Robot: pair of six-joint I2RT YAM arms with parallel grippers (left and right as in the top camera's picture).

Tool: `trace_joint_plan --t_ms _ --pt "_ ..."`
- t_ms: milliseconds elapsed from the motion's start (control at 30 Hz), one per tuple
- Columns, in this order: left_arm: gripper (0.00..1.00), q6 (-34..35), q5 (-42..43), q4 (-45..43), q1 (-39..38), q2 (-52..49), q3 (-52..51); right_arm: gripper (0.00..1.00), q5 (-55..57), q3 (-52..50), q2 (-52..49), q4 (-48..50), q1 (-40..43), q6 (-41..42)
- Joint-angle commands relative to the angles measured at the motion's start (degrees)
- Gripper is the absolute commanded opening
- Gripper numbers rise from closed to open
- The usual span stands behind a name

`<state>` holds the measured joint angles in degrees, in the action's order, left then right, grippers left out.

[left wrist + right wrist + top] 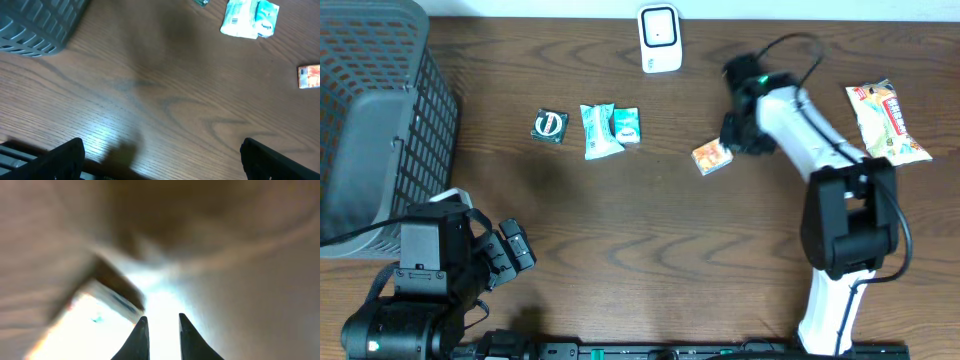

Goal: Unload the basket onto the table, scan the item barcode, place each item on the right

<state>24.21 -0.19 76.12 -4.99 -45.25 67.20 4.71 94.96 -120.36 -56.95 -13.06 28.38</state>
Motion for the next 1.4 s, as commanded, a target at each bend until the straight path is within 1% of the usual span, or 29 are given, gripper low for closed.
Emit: trace_joint_plan --t_ms 0,33,100,233,300,400,500,633,900,1133,1267,1367 --pt "0.98 0.33 -0.31 0.15 -0.13 -0.02 0.04 0.17 -13.20 3.67 0.70 0.11 1.57 -6.45" --pt "0.98 0.33 -0.31 0.15 -0.13 -0.02 0.04 0.18 -17.14 3.78 0.70 -0.02 1.99 -7.15" --pt "0.98 0.33 -0.31 0.15 -0.13 -0.02 0.04 0.20 -19.87 3.65 0.68 -1.64 2.10 -8.22" --pt "0.98 0.33 -0.31 0.15 -0.13 -0.02 0.04 0.19 -16.72 3.50 0.68 -7.82 1.64 -9.64" --pt "0.98 0.33 -0.31 0.15 -0.13 -0.02 0.04 0.15 -13.20 3.50 0.68 -10.97 1.42 -9.62" --pt "0.97 0.33 -0.31 0.15 -0.13 -0.02 0.04 0.01 -8.98 3.13 0.68 -14.45 1.33 -9.60" --pt "0.98 0.33 -0.31 0.15 -0.13 -0.02 0.04 0.01 -8.90 1.77 0.68 -14.38 1.33 -9.53" --pt "0.98 0.33 -0.31 0.15 -0.13 -0.02 0.04 0.01 -9.18 -1.79 0.66 -11.15 1.27 -8.22" --pt "0.97 0.33 -0.31 0.15 -0.13 -0.02 0.04 0.01 -9.70 -8.31 0.66 -0.11 1.29 -4.63" --pt "0.97 0.33 -0.31 0.15 -0.13 -0.02 0.04 0.01 -14.67 -10.40 0.66 7.85 1.27 -4.61" --pt "0.98 0.33 -0.31 0.15 -0.13 -0.02 0.04 0.03 -17.20 -10.40 0.66 12.04 0.96 -4.66" --pt "0.98 0.33 -0.31 0.15 -0.13 -0.02 0.04 0.01 -19.26 -10.38 0.66 14.34 0.90 -4.70"
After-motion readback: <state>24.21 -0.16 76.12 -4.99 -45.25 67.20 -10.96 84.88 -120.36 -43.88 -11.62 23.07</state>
